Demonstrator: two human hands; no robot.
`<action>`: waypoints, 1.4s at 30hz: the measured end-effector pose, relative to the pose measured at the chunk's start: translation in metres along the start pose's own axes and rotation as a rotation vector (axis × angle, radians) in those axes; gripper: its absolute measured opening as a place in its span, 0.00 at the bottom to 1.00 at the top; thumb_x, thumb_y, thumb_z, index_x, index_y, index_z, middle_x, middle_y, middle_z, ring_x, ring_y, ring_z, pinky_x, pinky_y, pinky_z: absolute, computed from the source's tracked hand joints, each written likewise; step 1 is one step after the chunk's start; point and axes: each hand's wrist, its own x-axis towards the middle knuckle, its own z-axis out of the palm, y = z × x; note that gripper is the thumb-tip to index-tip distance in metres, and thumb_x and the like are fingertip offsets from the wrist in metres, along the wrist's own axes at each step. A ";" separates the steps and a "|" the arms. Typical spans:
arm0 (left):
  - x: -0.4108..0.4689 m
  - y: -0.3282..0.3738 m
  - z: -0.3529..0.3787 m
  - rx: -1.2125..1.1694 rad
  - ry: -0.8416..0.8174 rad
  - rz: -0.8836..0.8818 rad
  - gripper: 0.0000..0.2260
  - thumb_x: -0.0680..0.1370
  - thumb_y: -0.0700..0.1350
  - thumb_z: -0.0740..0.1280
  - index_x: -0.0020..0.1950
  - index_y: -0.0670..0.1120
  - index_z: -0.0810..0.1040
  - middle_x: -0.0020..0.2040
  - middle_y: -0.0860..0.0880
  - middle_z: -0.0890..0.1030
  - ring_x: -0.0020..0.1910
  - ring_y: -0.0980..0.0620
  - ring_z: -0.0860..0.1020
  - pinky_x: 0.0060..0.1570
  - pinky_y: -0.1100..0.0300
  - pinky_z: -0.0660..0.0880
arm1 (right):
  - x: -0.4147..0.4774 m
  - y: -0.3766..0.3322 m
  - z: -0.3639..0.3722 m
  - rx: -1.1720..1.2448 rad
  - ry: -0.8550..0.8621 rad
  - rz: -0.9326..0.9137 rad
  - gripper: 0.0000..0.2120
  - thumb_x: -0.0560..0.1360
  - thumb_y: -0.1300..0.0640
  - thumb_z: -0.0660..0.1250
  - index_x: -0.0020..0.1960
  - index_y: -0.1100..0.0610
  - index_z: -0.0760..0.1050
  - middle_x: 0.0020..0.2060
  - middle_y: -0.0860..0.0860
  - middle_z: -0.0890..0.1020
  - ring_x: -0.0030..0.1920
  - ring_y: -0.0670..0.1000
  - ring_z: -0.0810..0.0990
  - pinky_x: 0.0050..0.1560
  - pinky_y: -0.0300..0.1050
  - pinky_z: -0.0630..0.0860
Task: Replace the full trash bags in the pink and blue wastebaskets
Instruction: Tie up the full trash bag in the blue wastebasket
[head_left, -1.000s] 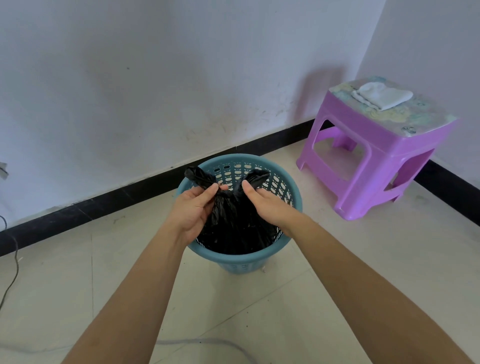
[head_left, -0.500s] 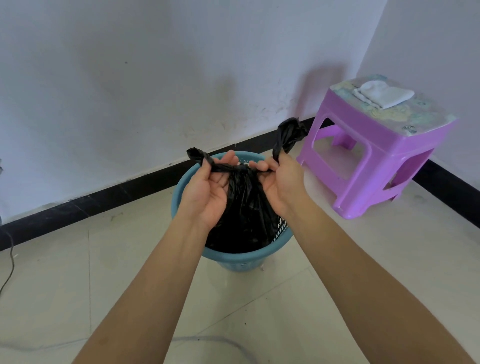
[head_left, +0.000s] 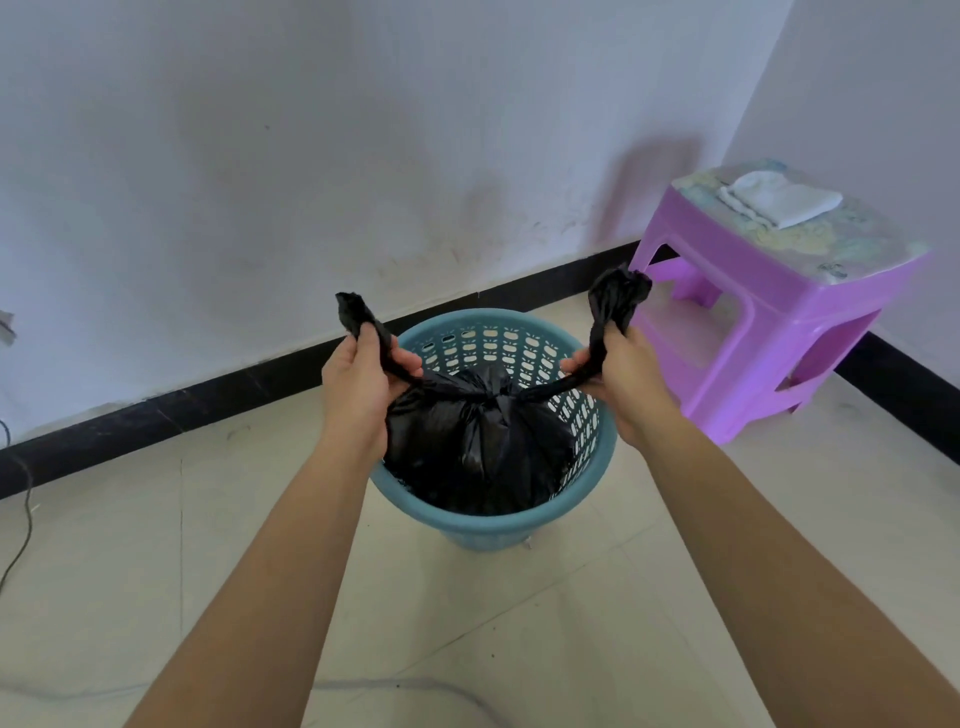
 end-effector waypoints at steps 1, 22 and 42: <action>-0.001 0.003 0.004 0.127 -0.047 0.069 0.14 0.84 0.51 0.58 0.44 0.46 0.76 0.34 0.47 0.81 0.37 0.45 0.81 0.45 0.49 0.82 | 0.000 -0.005 0.003 -0.051 -0.017 -0.049 0.10 0.85 0.48 0.55 0.51 0.49 0.72 0.36 0.48 0.83 0.41 0.48 0.83 0.45 0.44 0.77; -0.004 0.011 0.015 0.471 -0.040 -0.085 0.26 0.78 0.68 0.56 0.56 0.46 0.77 0.49 0.49 0.84 0.51 0.47 0.82 0.53 0.51 0.78 | -0.008 0.048 0.030 -0.226 -0.064 -0.051 0.09 0.78 0.46 0.69 0.41 0.47 0.83 0.39 0.43 0.87 0.43 0.44 0.85 0.48 0.42 0.80; -0.017 -0.022 0.015 0.571 -0.225 -0.048 0.15 0.74 0.44 0.75 0.60 0.45 0.81 0.37 0.53 0.83 0.34 0.61 0.79 0.38 0.66 0.75 | -0.018 0.039 0.029 0.030 -0.179 0.078 0.13 0.72 0.48 0.77 0.50 0.56 0.87 0.31 0.46 0.79 0.34 0.44 0.74 0.39 0.39 0.74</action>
